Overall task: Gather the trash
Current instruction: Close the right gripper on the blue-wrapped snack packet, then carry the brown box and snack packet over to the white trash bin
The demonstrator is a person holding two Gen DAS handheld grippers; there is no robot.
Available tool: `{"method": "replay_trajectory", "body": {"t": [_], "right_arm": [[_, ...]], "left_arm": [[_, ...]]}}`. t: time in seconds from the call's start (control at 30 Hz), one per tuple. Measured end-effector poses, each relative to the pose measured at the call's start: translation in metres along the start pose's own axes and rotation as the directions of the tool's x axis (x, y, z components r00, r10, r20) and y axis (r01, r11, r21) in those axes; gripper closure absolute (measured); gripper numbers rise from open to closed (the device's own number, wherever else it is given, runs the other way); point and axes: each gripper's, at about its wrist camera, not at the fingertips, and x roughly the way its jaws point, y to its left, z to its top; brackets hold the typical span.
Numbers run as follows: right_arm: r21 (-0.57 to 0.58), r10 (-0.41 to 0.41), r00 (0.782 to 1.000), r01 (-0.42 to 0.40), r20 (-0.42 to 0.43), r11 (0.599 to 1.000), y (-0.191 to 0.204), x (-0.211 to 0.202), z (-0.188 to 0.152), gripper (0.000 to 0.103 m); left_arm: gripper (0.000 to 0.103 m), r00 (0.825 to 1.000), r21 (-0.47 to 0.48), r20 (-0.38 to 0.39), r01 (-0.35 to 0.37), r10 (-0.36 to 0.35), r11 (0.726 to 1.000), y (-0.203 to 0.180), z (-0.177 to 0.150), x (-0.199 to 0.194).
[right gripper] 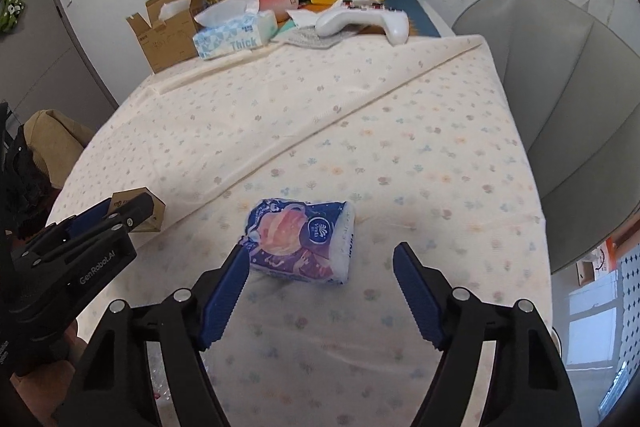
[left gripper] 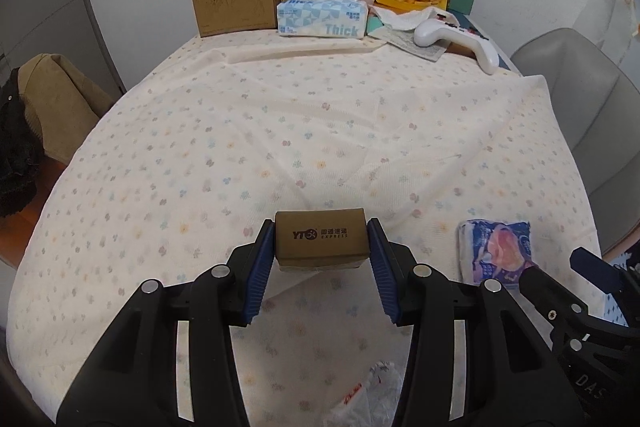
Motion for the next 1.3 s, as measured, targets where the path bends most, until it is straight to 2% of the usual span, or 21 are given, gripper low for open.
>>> {"method": "replay_trajectory", "body": {"t": [0.17,0.23,0.3,0.33,0.4,0.47,0.6,0.73,0.8,0.97,1.3], "right_arm": [[0.01,0.034,0.997,-0.033,-0.066,0.999,-0.004,0.029,0.0,0.05],[-0.017,0.04,0.997,-0.041,-0.072,0.999,0.001,0.029,0.002,0.073],[-0.016,0.054,0.994,-0.056,-0.097,0.998,0.002,0.024,0.005,0.089],[-0.017,0.059,0.993,-0.061,-0.106,0.998,0.003,0.021,0.006,0.091],[-0.022,0.056,0.993,-0.058,-0.107,0.998,0.002,0.01,0.008,0.093],[-0.019,0.05,0.994,-0.052,-0.098,0.998,-0.001,-0.003,0.008,0.094],[-0.009,0.044,0.999,-0.044,-0.031,0.999,-0.014,-0.021,0.004,0.094],[0.013,0.036,0.998,-0.036,0.053,0.999,-0.026,-0.042,-0.003,0.095],[0.016,0.015,0.994,-0.017,0.106,1.0,-0.029,-0.061,-0.011,0.095],[0.046,-0.036,0.983,0.029,0.18,0.999,-0.047,-0.102,-0.036,0.095],[0.153,-0.157,0.957,0.122,0.245,0.981,-0.101,-0.164,-0.084,0.095]], "left_arm": [[0.056,1.0,0.01,-0.02,-0.017,0.018,1.0,-0.006,0.006,0.011],[0.056,0.998,0.018,-0.047,-0.035,0.036,0.999,-0.009,0.007,0.015],[0.056,0.996,0.011,-0.074,-0.04,0.041,0.999,-0.011,0.009,0.016],[0.056,0.996,0.015,-0.076,-0.05,0.051,0.999,-0.012,0.01,0.012],[0.056,0.994,0.027,-0.081,-0.066,0.068,0.997,-0.015,0.011,0.005],[0.056,0.995,0.018,-0.086,-0.054,0.055,0.998,-0.014,0.012,-0.001],[0.056,0.999,0.025,-0.037,-0.031,0.032,0.999,-0.022,0.012,-0.012],[0.056,0.999,0.038,0.047,-0.004,0.002,0.999,-0.035,0.009,-0.03],[0.056,0.997,0.042,0.081,0.016,-0.019,0.999,-0.042,0.004,-0.045],[0.056,0.987,0.074,0.141,0.069,-0.079,0.995,-0.067,-0.013,-0.078],[0.056,0.967,0.193,0.164,0.163,-0.196,0.968,-0.13,-0.056,-0.117]]}}
